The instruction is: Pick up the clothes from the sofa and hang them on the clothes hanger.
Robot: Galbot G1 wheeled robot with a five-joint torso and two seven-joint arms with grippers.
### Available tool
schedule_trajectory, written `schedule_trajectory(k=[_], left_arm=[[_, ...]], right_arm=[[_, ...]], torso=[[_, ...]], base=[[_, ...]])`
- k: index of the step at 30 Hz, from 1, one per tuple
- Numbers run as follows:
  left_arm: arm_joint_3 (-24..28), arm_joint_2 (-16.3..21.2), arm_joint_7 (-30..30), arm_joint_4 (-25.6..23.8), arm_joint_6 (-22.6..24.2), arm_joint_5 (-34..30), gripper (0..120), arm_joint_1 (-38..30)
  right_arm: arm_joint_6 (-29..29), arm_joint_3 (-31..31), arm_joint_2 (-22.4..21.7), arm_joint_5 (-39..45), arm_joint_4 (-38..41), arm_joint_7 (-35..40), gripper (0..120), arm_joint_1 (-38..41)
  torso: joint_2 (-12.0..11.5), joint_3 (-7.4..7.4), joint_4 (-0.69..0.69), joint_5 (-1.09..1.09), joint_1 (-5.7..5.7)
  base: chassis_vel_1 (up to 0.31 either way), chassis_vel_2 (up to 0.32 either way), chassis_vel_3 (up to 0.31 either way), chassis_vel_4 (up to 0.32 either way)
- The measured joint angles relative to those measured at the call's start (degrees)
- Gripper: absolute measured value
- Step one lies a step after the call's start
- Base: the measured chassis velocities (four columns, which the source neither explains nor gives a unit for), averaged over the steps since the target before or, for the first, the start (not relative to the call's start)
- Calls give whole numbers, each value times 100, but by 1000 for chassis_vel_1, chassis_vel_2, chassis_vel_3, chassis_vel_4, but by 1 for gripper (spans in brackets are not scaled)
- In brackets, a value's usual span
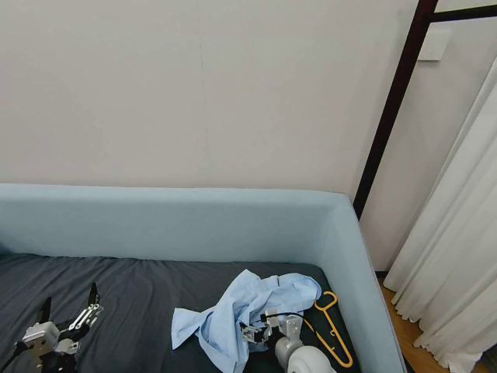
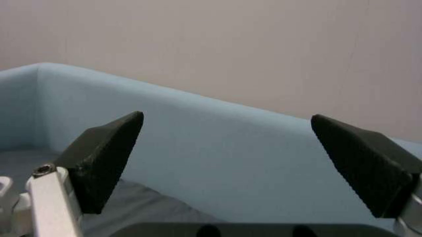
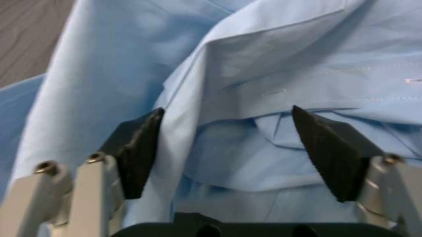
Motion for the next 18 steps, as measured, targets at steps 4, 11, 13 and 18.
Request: schedule_trajectory(k=[4,11,13,18], left_arm=[[1,15,-41,22,1,-4,100,-10],[23,41,-111,23,12,-5,100,-12],[37,44,-131,22,18,-3,100,-18],[92,37,-192,22,37,4,100,-40]], right_arm=[[8,-24,-8,5,52,-91,54,-9],[-80,-25,-57,135,166,-185,32,-2],[-110,-23,-80,202,218,-226,22,-2],[-123,15,-90,382,336,-325,6,3]], torso=[[0,0,0,0,0],[0,0,0,0,0],[0,0,0,0,0],[0,0,0,0,0]], base=[[0,0,0,0],[0,0,0,0],[0,0,0,0],[0,0,0,0]])
